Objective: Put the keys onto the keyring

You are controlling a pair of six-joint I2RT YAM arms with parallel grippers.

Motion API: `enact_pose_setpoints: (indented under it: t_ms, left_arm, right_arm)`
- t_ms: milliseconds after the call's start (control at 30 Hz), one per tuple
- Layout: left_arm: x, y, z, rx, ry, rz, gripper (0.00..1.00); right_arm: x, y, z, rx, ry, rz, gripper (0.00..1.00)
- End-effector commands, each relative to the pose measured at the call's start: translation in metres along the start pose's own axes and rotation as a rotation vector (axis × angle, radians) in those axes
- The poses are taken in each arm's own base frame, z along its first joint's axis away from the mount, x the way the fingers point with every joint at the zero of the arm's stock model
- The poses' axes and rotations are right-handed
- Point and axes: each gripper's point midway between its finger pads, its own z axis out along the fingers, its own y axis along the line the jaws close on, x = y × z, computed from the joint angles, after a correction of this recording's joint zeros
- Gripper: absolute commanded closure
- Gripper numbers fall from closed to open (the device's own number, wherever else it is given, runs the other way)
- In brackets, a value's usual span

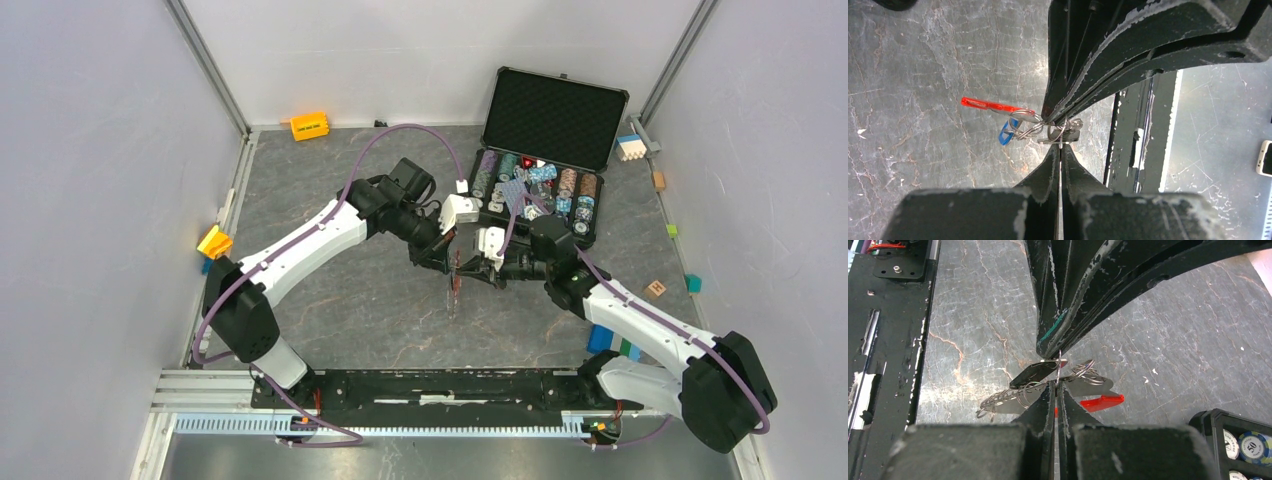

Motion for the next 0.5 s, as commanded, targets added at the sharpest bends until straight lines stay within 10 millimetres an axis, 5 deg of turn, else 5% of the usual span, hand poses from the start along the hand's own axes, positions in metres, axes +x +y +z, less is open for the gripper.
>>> enact_pose_setpoints:
  t_ms: [0,467]
  left_arm:
    - [-0.0062,-0.0009,-0.0158,-0.024,0.005,0.077,0.98]
    - [-0.0039,0.0046,-0.0216,-0.063,0.049,0.093,0.98]
  right_arm:
    - [-0.0156,-0.0015,0.0000,0.001,-0.039,-0.062,1.00]
    - [-0.0103,-0.0002,0.0050,-0.004,-0.003,-0.097,1.00]
